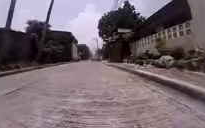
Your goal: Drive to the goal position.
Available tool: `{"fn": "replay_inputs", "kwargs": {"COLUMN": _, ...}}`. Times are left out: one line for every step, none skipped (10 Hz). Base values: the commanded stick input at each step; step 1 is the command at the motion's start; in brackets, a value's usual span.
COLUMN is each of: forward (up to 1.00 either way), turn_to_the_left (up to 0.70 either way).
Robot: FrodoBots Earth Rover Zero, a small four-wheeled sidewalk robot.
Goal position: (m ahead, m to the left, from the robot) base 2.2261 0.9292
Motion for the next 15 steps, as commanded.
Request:
{"fn": "replay_inputs", "kwargs": {"forward": 0.70, "turn_to_the_left": 0.00}}
{"fn": "replay_inputs", "kwargs": {"forward": 0.70, "turn_to_the_left": 0.00}}
{"fn": "replay_inputs", "kwargs": {"forward": 0.70, "turn_to_the_left": 0.00}}
{"fn": "replay_inputs", "kwargs": {"forward": 0.70, "turn_to_the_left": 0.00}}
{"fn": "replay_inputs", "kwargs": {"forward": 0.70, "turn_to_the_left": 0.00}}
{"fn": "replay_inputs", "kwargs": {"forward": 0.70, "turn_to_the_left": 0.00}}
{"fn": "replay_inputs", "kwargs": {"forward": 0.70, "turn_to_the_left": 0.00}}
{"fn": "replay_inputs", "kwargs": {"forward": 0.70, "turn_to_the_left": 0.00}}
{"fn": "replay_inputs", "kwargs": {"forward": 0.70, "turn_to_the_left": 0.00}}
{"fn": "replay_inputs", "kwargs": {"forward": 0.70, "turn_to_the_left": 0.00}}
{"fn": "replay_inputs", "kwargs": {"forward": 0.70, "turn_to_the_left": 0.00}}
{"fn": "replay_inputs", "kwargs": {"forward": 0.70, "turn_to_the_left": 0.00}}
{"fn": "replay_inputs", "kwargs": {"forward": 0.70, "turn_to_the_left": 0.00}}
{"fn": "replay_inputs", "kwargs": {"forward": 0.70, "turn_to_the_left": 0.00}}
{"fn": "replay_inputs", "kwargs": {"forward": 0.70, "turn_to_the_left": 0.00}}
